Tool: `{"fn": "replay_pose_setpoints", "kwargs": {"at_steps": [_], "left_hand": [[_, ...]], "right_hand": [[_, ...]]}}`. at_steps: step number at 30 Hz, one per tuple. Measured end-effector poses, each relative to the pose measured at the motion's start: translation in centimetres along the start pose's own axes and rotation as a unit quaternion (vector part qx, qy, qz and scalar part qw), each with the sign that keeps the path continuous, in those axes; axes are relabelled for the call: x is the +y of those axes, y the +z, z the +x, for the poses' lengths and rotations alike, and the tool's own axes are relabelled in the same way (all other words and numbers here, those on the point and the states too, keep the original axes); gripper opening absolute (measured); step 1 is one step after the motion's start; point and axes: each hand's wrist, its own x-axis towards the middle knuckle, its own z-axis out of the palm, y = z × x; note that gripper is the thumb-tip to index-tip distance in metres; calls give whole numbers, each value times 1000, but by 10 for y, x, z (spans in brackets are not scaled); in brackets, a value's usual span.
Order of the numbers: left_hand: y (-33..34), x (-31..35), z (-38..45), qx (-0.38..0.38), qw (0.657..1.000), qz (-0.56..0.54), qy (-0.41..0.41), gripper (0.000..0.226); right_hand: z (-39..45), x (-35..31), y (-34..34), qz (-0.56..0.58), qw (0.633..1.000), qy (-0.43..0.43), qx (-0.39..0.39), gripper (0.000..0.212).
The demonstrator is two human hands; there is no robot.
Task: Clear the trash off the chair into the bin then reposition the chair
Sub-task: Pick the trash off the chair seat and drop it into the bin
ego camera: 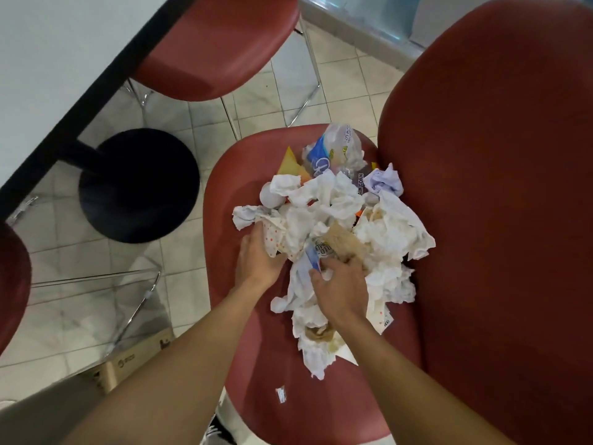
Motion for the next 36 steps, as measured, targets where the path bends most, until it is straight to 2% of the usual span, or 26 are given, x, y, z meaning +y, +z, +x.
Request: {"fn": "replay_pose_setpoints", "kwargs": {"at_steps": [3,9,17,26,36], "left_hand": [[2,5,-3,17,1000,4,-17,59],[-9,4,-28,53,997,-34,-40,48],[-53,-11,-86,88,993,-82,-11,40],[-126,-72,-159,106,986,-125,-21,28],[-212,-207,-226,166,970,-135,-113,12]], "right_hand": [[-1,-2,1,12,1000,-2,17,23],[-20,-7,-8,63,997,-6,54,25],[-66,-37,-21,107,982,-37,153,19],[-150,-90,3,93,985,-86,114,13],[-261,-165,91,60,983,-167,49,17]]}}
